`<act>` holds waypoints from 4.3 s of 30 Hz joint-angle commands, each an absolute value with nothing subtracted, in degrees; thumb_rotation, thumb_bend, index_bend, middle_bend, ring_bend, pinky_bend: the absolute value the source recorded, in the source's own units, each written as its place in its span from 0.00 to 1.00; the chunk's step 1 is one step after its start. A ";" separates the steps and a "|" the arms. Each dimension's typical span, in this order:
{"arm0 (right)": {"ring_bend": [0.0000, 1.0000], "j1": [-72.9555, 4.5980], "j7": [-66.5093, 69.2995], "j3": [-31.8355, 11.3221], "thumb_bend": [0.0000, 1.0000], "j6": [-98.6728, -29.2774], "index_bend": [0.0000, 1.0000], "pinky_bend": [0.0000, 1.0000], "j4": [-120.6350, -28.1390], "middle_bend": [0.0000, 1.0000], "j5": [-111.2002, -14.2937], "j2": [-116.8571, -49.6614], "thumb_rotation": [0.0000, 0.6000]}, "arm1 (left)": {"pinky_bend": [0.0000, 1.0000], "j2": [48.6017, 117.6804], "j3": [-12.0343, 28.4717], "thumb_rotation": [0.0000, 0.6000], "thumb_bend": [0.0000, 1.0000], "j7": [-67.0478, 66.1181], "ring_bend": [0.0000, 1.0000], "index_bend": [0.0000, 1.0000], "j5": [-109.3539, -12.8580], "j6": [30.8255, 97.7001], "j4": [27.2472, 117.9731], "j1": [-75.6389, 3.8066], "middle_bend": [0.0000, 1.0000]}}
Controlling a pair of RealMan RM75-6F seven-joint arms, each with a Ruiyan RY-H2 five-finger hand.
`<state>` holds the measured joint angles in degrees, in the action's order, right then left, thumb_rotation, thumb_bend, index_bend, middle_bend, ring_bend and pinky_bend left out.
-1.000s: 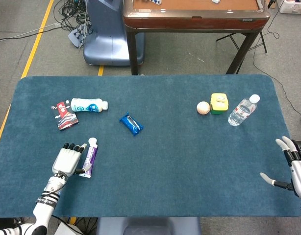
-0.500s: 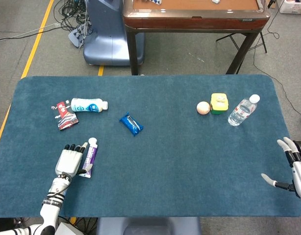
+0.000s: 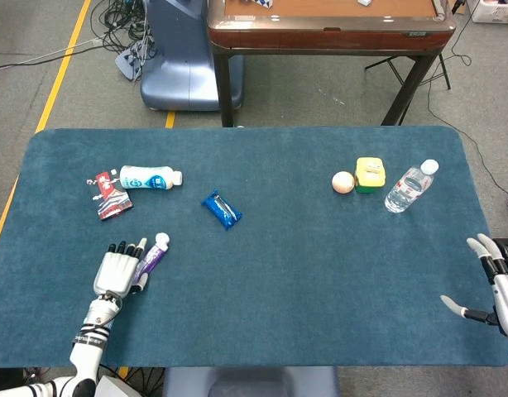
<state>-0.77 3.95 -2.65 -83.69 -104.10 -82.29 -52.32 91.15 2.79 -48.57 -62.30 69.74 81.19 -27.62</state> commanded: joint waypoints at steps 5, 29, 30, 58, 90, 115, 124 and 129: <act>0.00 -0.72 3.83 -2.70 0.05 -83.63 0.06 0.00 -104.32 0.07 -82.09 -52.30 0.78 | 0.24 90.48 3.49 0.61 0.22 -47.31 0.17 0.06 -62.36 69.22 79.75 -27.90 0.24; 0.00 -0.52 3.92 -2.87 0.05 -83.53 0.06 0.00 -104.15 0.07 -81.51 -52.46 0.78 | 0.27 90.07 7.04 0.83 0.22 -42.97 0.17 0.07 -62.66 65.83 74.79 -31.28 0.24; 0.00 -0.55 4.01 -2.85 0.05 -83.42 0.06 0.00 -104.03 0.07 -81.48 -52.53 0.78 | 0.27 89.47 6.94 0.84 0.22 -42.48 0.17 0.07 -62.65 65.69 75.75 -31.11 0.24; 0.00 -0.67 6.19 -2.71 0.05 -82.41 0.06 0.00 -102.23 0.07 -81.44 -52.95 0.78 | 0.27 88.44 6.39 0.84 0.30 -39.57 0.26 0.35 -59.38 59.59 76.66 -33.48 0.42; 0.00 -0.49 5.21 -2.77 0.05 -82.89 0.06 0.00 -103.53 0.07 -81.72 -52.29 0.78 | 0.32 88.00 4.78 1.00 0.42 -29.55 0.39 0.53 -64.50 56.98 72.03 -34.70 0.61; 0.00 -21.17 -4.02 -8.29 0.26 -64.70 0.14 0.00 -120.48 0.09 -97.25 -46.62 0.65 | 0.37 77.52 6.88 1.00 0.45 -16.06 0.44 0.59 -73.75 54.12 91.81 -38.75 0.68; 0.00 -29.84 -11.65 -11.21 0.27 -55.88 0.22 0.00 -121.47 0.09 -92.16 -53.65 0.58 | 0.38 75.57 9.72 1.00 0.45 -19.87 0.45 0.60 -66.29 51.74 98.22 -41.71 0.70; 0.00 -33.70 -15.09 -12.37 0.27 -52.89 0.22 0.00 -120.56 0.09 -88.43 -57.74 0.56 | 0.39 74.73 10.18 1.00 0.45 -22.15 0.45 0.60 -63.39 51.69 101.14 -42.98 0.70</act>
